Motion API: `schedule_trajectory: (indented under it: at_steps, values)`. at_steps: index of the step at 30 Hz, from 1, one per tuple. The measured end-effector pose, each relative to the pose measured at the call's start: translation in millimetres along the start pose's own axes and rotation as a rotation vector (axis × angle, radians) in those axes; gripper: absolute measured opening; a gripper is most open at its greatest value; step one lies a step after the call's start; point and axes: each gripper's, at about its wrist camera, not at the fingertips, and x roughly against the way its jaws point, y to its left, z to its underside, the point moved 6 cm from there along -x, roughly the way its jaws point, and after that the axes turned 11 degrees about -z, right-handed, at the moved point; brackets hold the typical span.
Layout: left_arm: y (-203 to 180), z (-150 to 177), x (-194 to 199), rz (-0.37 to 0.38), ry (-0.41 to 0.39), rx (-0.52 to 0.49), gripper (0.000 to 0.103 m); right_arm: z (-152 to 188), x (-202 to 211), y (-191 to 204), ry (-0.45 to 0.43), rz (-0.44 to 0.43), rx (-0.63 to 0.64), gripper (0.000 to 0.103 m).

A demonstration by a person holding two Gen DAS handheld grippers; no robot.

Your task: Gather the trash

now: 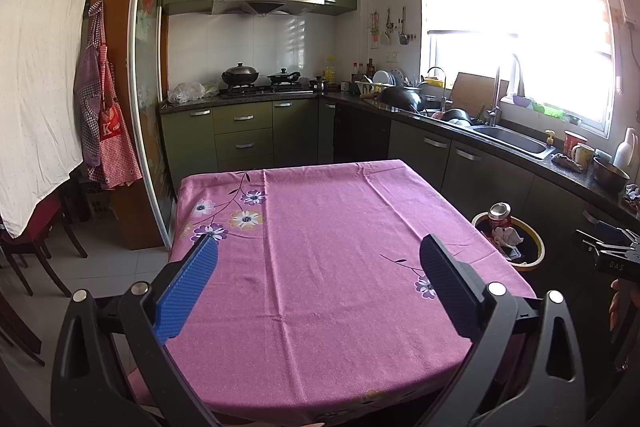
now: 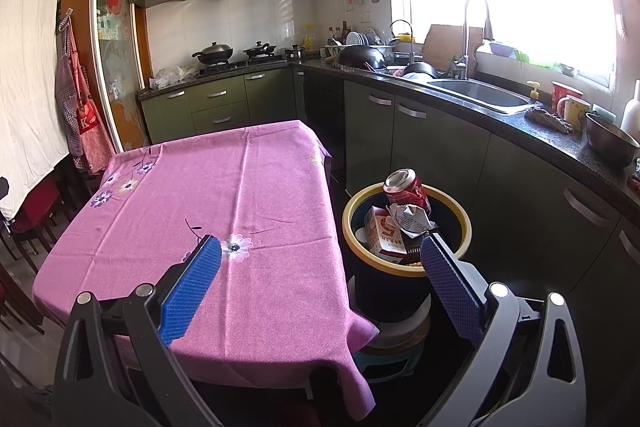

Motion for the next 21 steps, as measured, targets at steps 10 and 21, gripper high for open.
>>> schedule_trajectory:
  at_steps: [10, 21]
  values:
    - [-0.8, 1.9, 1.6, 0.004, 0.002, -0.004, 0.096, -0.2, -0.5, 0.8, 0.002, -0.001, 0.001, 0.098]
    - [-1.5, 0.9, -0.9, 0.009, 0.005, -0.01, 0.096, 0.5, -1.7, 1.0, 0.004, -0.003, 0.001, 0.098]
